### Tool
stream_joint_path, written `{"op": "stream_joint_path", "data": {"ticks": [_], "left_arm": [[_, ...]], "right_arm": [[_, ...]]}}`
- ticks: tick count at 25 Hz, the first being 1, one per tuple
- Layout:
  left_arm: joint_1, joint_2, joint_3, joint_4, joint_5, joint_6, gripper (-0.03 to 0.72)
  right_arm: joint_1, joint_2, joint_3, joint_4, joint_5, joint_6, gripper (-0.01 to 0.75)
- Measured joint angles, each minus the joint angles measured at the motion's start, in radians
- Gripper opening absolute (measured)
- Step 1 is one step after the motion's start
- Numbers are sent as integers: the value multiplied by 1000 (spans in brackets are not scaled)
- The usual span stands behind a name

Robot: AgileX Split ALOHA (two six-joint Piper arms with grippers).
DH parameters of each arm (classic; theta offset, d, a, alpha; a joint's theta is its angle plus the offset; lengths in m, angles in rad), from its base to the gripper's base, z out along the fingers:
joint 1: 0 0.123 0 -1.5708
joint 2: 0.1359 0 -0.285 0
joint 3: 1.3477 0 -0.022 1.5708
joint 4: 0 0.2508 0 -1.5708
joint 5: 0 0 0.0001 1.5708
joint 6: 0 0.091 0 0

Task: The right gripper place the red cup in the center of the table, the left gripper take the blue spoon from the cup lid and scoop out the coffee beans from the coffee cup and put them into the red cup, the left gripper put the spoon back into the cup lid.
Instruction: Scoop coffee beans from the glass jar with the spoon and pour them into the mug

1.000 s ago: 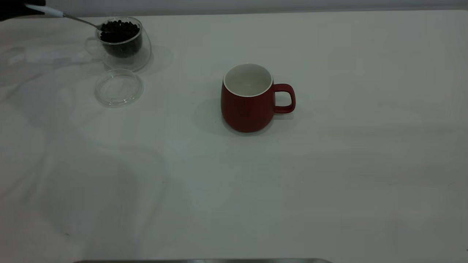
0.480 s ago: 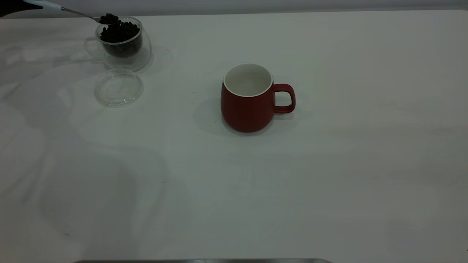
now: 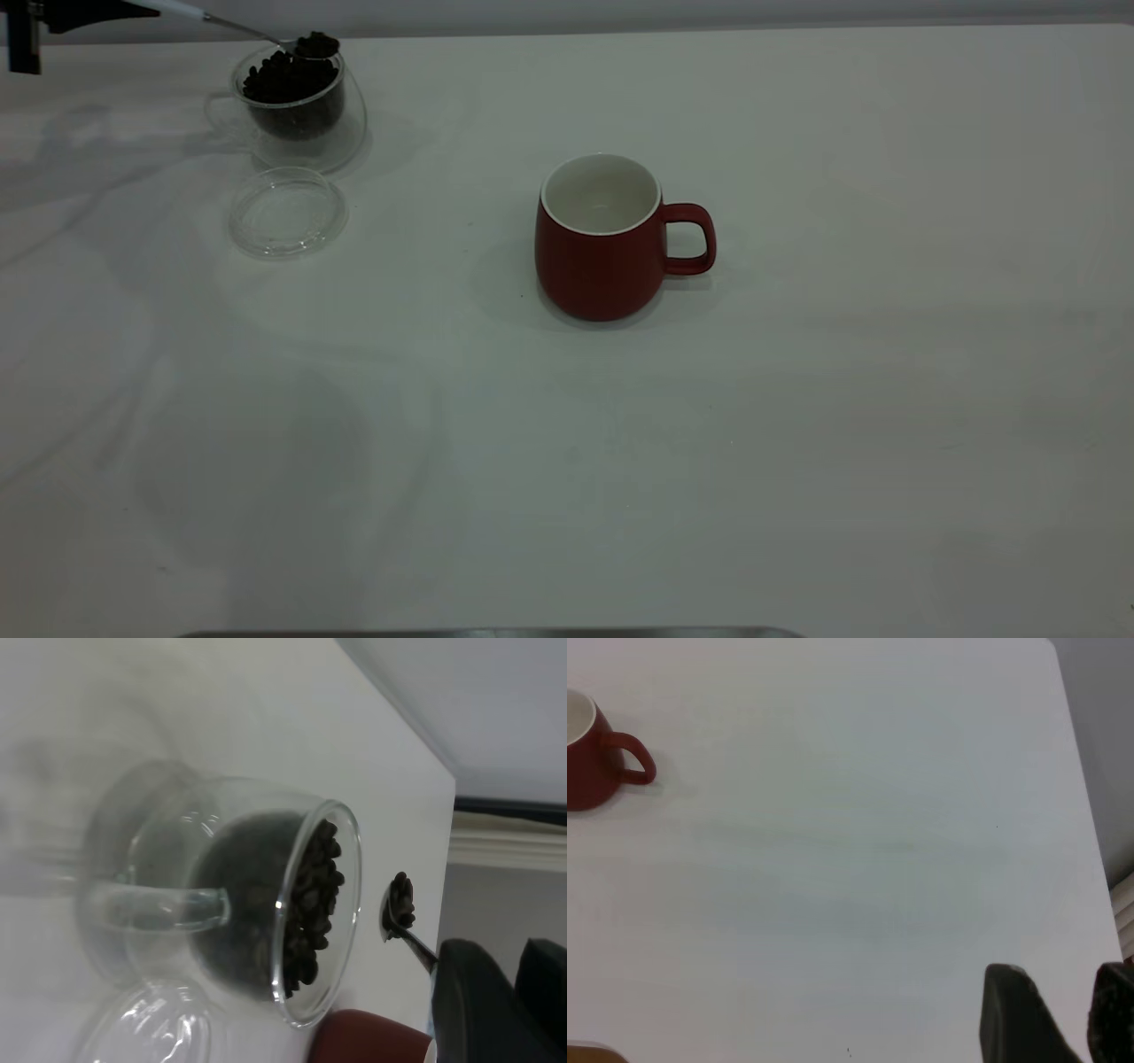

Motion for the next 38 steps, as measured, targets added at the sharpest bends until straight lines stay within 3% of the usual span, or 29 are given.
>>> {"op": "stream_joint_path", "data": {"ticks": [23, 38], "left_arm": [[-163, 0, 0, -7, 0, -5, 122], [-233, 0, 0, -7, 0, -5, 122]], "right_arm": [[0, 0, 0, 0, 0, 0, 239], [0, 0, 0, 0, 0, 0, 239]]}}
